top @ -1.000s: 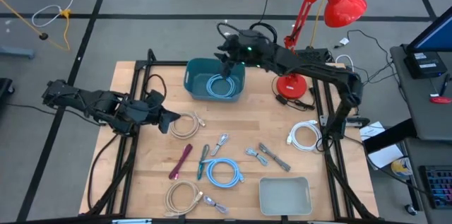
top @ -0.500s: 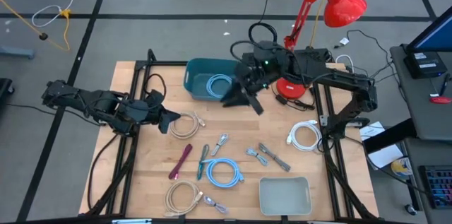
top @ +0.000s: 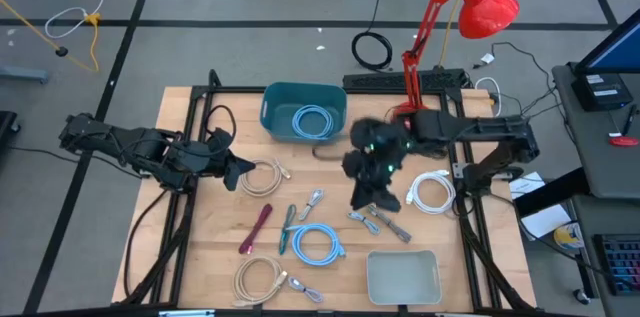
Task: Sort cables into bins
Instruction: Put the red patterned charger cable into the gray bin
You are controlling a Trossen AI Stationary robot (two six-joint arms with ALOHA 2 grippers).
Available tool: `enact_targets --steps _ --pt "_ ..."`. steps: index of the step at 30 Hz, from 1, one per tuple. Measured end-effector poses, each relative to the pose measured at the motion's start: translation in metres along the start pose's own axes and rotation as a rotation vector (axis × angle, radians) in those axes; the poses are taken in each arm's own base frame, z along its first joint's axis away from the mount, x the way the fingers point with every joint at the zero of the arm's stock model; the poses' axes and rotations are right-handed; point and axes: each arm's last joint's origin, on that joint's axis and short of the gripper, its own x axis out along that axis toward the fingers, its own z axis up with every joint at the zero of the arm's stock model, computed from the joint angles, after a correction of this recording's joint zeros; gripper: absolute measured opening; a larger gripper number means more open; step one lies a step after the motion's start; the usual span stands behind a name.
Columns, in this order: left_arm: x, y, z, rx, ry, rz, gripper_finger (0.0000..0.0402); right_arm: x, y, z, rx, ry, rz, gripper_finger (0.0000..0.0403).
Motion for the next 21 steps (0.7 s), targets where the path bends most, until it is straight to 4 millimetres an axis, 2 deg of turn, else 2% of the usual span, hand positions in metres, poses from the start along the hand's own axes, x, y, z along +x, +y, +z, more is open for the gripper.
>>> enact_targets --steps 6,11,15,21 --pt "0.0 0.0 0.0 0.0 0.001 0.001 0.0031 0.013 0.034 -0.027 -0.091 0.12 -0.357 0.0005" --pt "0.0 0.0 0.0 -0.008 0.0 0.0 0.0031 0.02 0.051 -0.042 -0.144 0.14 -0.611 0.0008" --pt "0.0 0.0 0.0 -0.018 0.0 -0.001 0.0031 0.036 0.051 -0.057 -0.113 0.194 -0.67 0.0013" --pt "0.0 0.0 0.0 -0.023 -0.001 -0.002 0.0031 0.059 0.035 -0.085 -0.02 0.254 -0.706 0.0013"
